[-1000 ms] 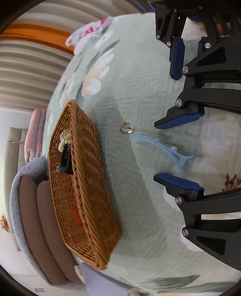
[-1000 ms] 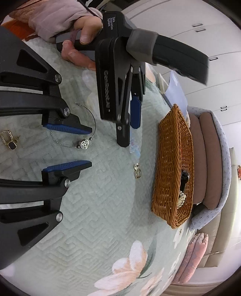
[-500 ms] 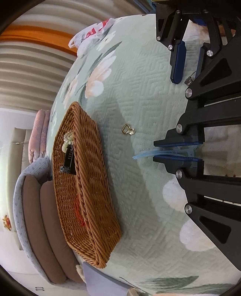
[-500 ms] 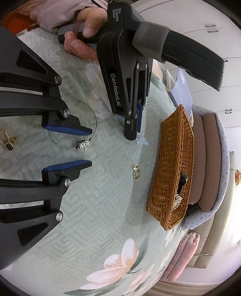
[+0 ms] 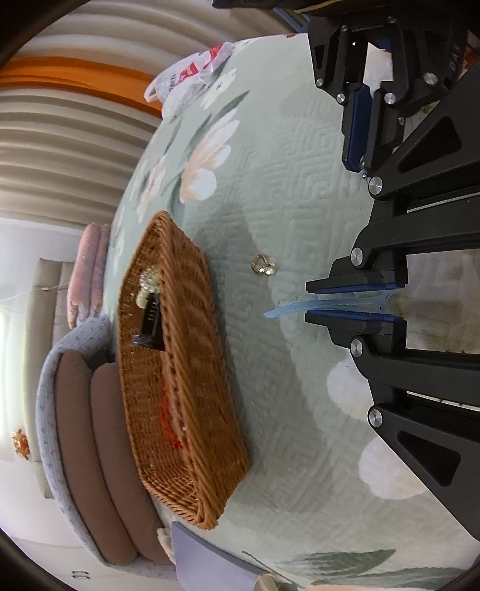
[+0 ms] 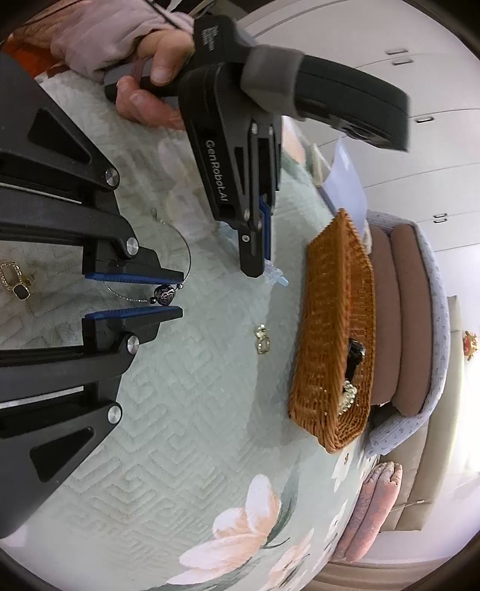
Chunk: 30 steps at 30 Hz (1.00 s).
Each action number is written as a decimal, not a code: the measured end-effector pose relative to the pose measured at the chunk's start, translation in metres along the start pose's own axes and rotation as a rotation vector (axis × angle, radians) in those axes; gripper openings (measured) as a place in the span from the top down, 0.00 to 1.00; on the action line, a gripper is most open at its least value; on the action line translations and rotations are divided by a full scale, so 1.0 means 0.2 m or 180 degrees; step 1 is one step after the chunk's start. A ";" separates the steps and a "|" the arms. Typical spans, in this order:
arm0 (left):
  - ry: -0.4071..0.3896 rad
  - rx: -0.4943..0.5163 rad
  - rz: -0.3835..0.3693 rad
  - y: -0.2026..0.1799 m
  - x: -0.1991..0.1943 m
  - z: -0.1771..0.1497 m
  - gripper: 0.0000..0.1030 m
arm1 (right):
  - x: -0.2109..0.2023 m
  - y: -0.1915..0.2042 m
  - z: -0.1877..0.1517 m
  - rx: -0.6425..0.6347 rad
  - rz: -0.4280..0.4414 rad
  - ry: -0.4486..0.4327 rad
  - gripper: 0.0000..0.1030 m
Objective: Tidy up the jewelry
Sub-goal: 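Carry the clip and chain bracelet into the basket and open both tools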
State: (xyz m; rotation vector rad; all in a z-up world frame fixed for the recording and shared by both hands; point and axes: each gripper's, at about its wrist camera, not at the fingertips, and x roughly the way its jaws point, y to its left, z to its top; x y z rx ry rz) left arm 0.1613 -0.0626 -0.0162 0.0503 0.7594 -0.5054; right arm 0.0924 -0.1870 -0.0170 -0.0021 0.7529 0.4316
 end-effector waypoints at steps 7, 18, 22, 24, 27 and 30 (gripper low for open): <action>-0.0162 -0.0074 -0.0035 0.02 -0.05 0.00 0.92 | -0.03 -0.04 0.00 0.0165 0.0068 -0.0076 0.87; -0.0214 -0.0104 -0.0037 0.03 -0.07 0.00 0.92 | -0.14 -0.12 0.01 0.0391 0.0253 -0.0359 0.87; -0.0301 -0.0132 -0.0059 0.04 -0.10 0.00 0.92 | -0.18 -0.14 0.03 0.0460 0.0282 -0.0452 0.87; -0.0350 -0.0145 -0.0079 0.04 -0.13 0.01 0.92 | -0.21 -0.15 0.05 0.0513 0.0316 -0.0514 0.87; -0.0414 -0.0189 -0.0111 0.05 -0.16 0.03 0.92 | -0.25 -0.16 0.10 0.0550 0.0342 -0.0611 0.87; -0.0487 -0.0237 -0.0172 0.07 -0.22 0.06 0.92 | -0.29 -0.15 0.20 0.0513 0.0313 -0.0719 0.87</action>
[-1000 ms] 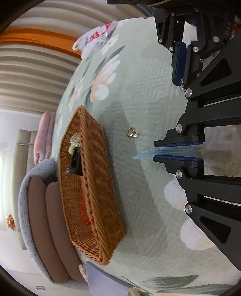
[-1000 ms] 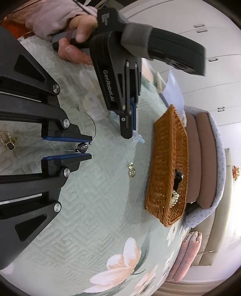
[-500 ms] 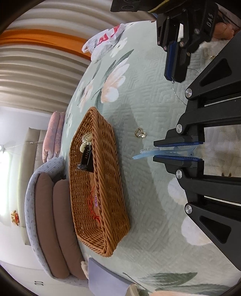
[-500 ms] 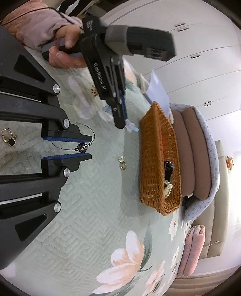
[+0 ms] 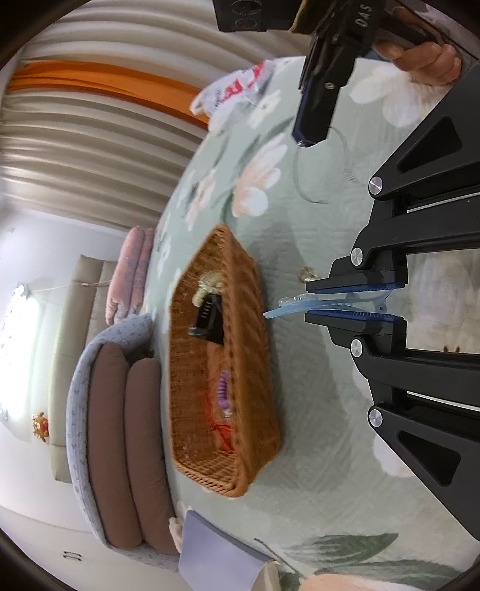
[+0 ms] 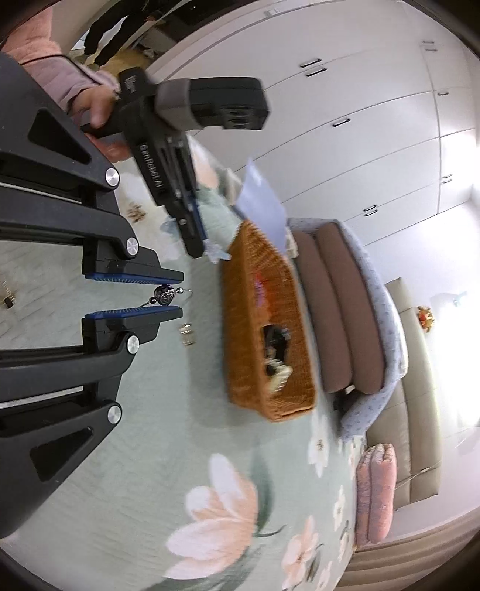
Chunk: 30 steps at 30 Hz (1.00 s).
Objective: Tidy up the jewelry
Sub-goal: 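Carry the clip and chain bracelet into the basket and open both tools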
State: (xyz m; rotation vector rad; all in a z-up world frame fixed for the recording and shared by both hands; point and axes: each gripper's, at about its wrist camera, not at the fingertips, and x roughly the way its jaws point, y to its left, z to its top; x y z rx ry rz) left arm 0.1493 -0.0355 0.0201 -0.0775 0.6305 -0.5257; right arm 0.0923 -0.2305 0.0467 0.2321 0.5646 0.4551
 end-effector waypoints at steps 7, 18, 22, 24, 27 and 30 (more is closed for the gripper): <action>-0.0279 -0.0003 0.0089 0.05 -0.10 0.28 0.92 | 0.07 0.06 0.33 -0.0212 -0.0049 -0.0242 0.87; -0.0449 -0.0300 0.0129 0.32 0.23 0.63 0.92 | 0.53 -0.09 0.69 0.0000 0.0028 -0.0327 0.87; -0.0365 -0.0364 0.0132 0.40 0.37 0.58 0.92 | 0.72 -0.15 0.61 0.0039 0.0079 -0.0141 0.87; -0.0259 -0.0381 0.0192 0.42 0.43 0.56 0.92 | 0.79 -0.14 0.58 -0.0023 0.0025 0.0008 0.87; -0.0204 -0.0439 0.0153 0.44 0.46 0.54 0.92 | 0.79 -0.14 0.55 -0.0037 0.0043 0.0027 0.87; -0.0207 -0.0361 0.0195 0.41 0.45 0.53 0.92 | 0.78 -0.13 0.53 -0.0097 -0.0087 -0.0014 0.87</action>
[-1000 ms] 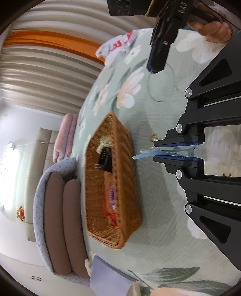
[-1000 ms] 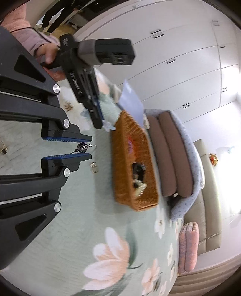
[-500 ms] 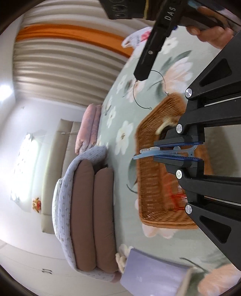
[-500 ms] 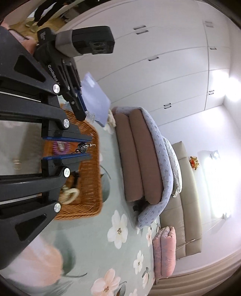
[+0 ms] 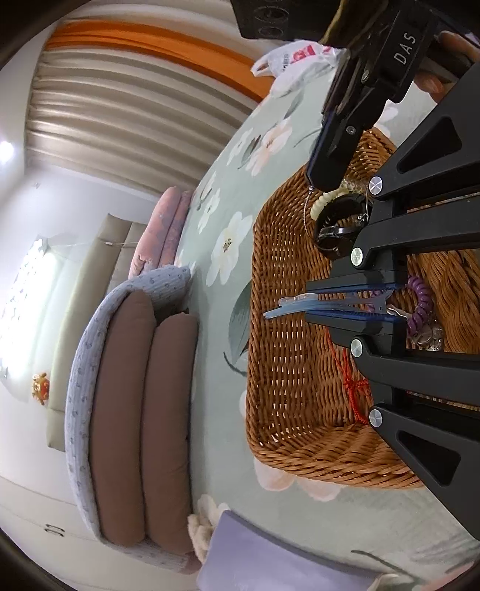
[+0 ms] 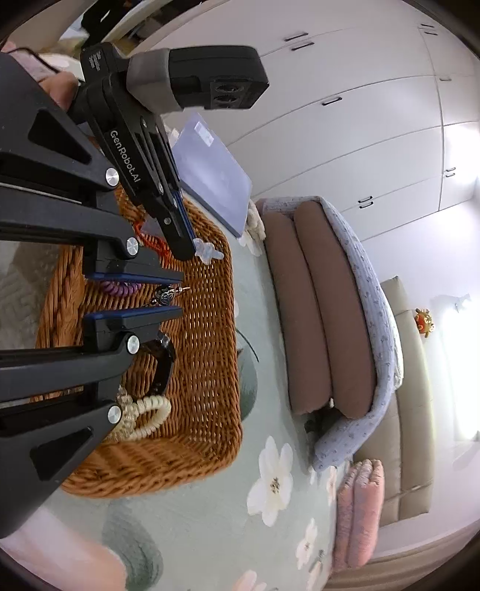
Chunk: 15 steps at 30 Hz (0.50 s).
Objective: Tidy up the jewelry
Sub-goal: 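Carry the clip and chain bracelet into the basket and open both tools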
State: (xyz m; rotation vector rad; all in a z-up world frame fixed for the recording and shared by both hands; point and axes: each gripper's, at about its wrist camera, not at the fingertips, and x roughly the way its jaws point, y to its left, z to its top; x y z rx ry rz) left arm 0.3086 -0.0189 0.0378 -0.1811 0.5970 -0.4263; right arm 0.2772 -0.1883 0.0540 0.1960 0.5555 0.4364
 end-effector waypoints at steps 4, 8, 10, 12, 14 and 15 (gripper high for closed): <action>0.0032 0.0052 0.0037 -0.02 0.02 -0.01 0.92 | 0.03 -0.06 -0.02 0.0114 -0.0068 0.0069 0.87; 0.0032 0.0088 0.0073 -0.01 0.03 -0.02 0.92 | 0.05 -0.13 -0.03 0.0225 -0.0070 0.0105 0.86; 0.0026 0.0038 0.0060 0.00 0.02 -0.02 0.79 | 0.03 -0.15 -0.03 0.0299 -0.0002 0.0097 0.85; -0.0045 0.0009 0.0050 0.00 0.00 -0.02 0.55 | 0.02 -0.16 -0.03 0.0334 0.0023 0.0067 0.76; -0.0147 0.0050 0.0110 -0.01 -0.03 -0.02 0.49 | 0.00 -0.17 -0.03 0.0348 -0.0018 0.0040 0.75; -0.0171 0.0069 0.0118 -0.01 -0.04 -0.01 0.49 | 0.00 -0.17 -0.03 0.0358 -0.0015 0.0038 0.75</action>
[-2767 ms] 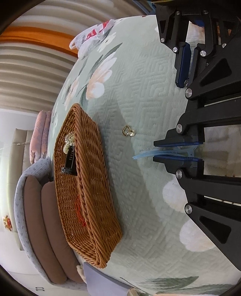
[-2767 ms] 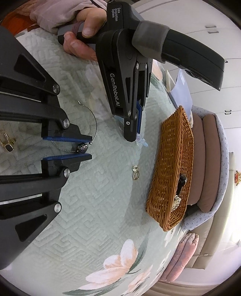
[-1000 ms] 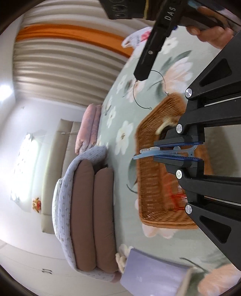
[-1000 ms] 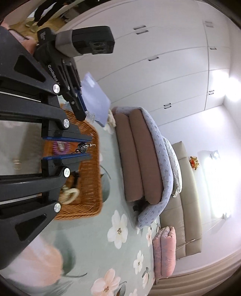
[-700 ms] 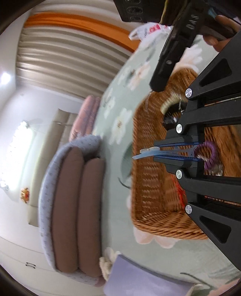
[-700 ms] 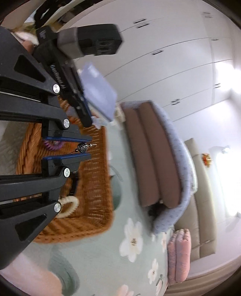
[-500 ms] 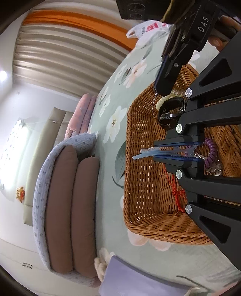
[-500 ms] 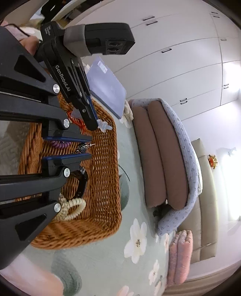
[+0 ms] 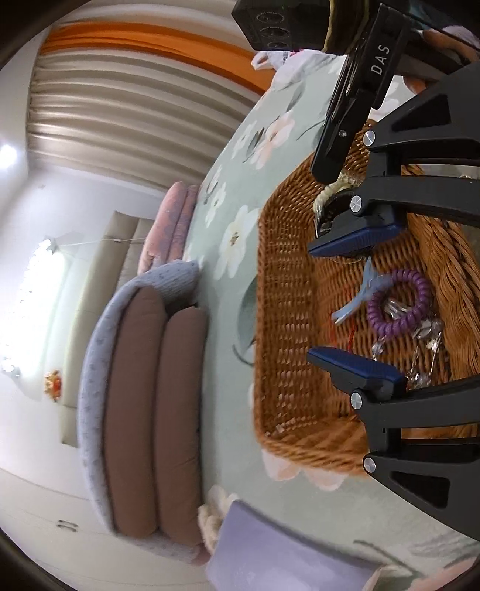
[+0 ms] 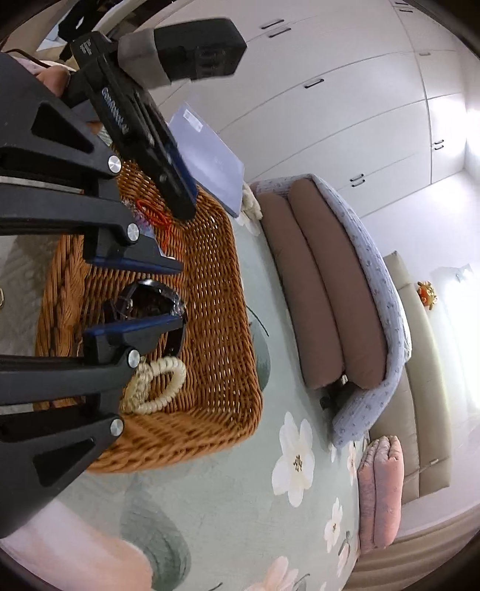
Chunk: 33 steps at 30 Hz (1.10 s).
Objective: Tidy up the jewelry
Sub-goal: 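Carry the clip and chain bracelet into the basket and open both tools, then grasp the gold ring with the left tool while the right tool grasps the gold earring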
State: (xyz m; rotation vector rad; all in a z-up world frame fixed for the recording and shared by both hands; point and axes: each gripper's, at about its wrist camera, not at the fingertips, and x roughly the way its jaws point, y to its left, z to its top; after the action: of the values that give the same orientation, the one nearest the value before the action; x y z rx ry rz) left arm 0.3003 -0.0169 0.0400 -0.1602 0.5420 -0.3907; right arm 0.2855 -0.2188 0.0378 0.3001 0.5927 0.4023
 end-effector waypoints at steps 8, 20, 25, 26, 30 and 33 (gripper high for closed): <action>-0.0121 -0.0023 0.0041 0.01 -0.05 0.01 0.49 | -0.03 0.03 0.01 -0.0081 -0.0085 -0.0092 0.75; -0.0333 -0.0085 -0.0235 -0.14 -0.39 -0.18 0.49 | -0.42 0.13 -0.21 -0.0186 -0.0318 -0.0379 0.75; -0.0078 -0.0190 -0.0304 -0.18 -0.45 -0.37 0.49 | -0.57 0.11 -0.44 -0.0037 -0.0380 -0.0205 0.74; -0.0043 -0.0191 -0.0295 -0.20 -0.46 -0.39 0.49 | -0.59 0.11 -0.46 -0.0022 -0.0386 -0.0199 0.74; 0.0022 -0.0309 -0.0366 -0.23 -0.51 -0.44 0.49 | -0.72 0.12 -0.58 -0.0059 -0.0409 -0.0158 0.74; 0.0081 -0.0429 -0.0384 -0.25 -0.55 -0.51 0.49 | -0.79 0.14 -0.69 -0.0116 -0.0392 -0.0044 0.74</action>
State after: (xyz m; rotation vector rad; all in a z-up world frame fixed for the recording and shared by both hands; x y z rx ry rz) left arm 0.1437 -0.0234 0.0179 -0.3193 0.5855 -0.4742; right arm 0.0762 -0.2426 0.0158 0.2301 0.5864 0.2919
